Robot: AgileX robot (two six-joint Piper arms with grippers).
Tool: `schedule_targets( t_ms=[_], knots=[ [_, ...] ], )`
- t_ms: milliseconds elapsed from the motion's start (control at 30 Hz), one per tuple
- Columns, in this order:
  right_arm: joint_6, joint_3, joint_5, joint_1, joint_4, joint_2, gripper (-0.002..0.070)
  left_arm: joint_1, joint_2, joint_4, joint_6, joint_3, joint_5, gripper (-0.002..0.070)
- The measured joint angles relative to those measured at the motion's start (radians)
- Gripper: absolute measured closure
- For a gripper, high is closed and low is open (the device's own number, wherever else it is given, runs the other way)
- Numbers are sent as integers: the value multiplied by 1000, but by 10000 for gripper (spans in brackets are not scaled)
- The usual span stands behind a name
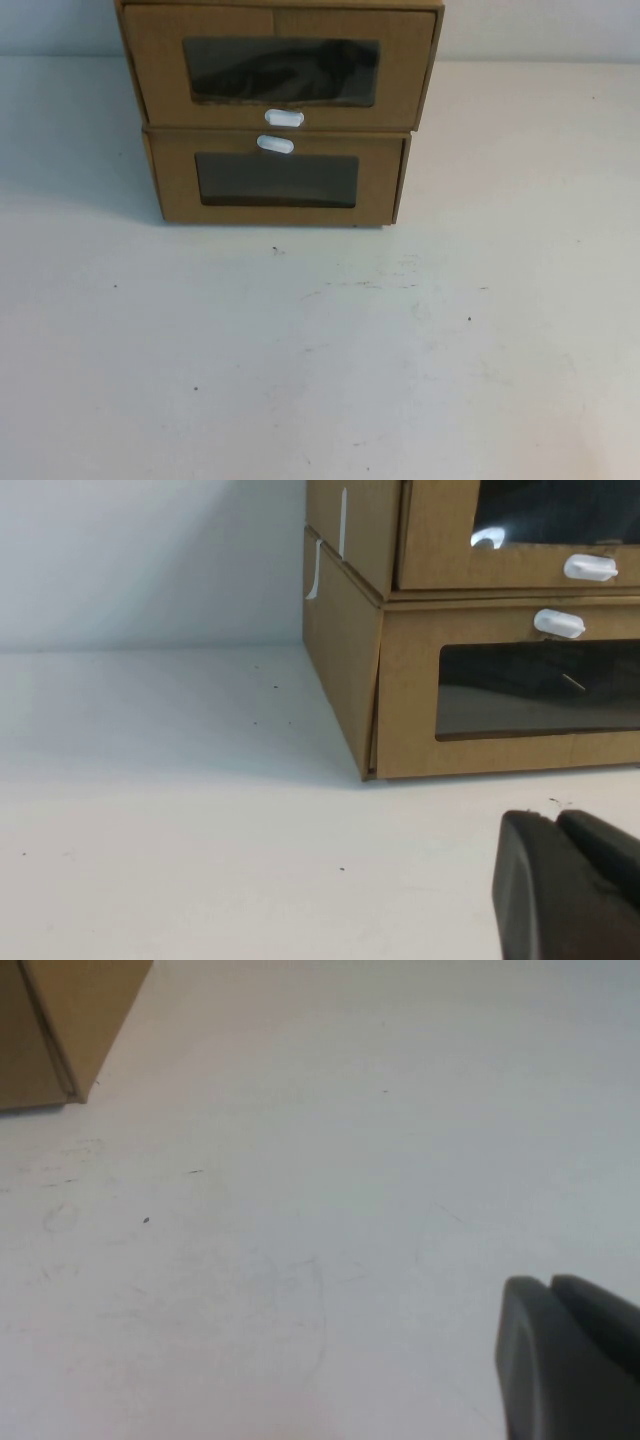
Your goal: Close the shoe box
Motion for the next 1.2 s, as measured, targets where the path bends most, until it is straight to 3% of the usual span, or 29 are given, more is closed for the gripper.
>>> schedule_targets(
  t_ms=[100, 200, 367, 467, 667, 1200],
  knots=[
    [-2, 0, 0, 0, 0, 0, 689, 0, 0, 13, 0, 0, -2, 680],
    [-2, 0, 0, 0, 0, 0, 689, 0, -4, 192, -77, 0, -6, 680],
    [-2, 0, 0, 0, 0, -2, 689, 0, -45, 717, -555, 0, 34, 680],
    [-2, 0, 0, 0, 2, -2, 689, 0, -47, 872, -710, 0, 80, 680],
    [-2, 0, 0, 0, 2, -2, 689, 0, -47, 937, -765, 0, 218, 680],
    [-4, 0, 0, 0, 2, -2, 689, 0, -49, 943, -769, 0, 224, 680]
  ],
)
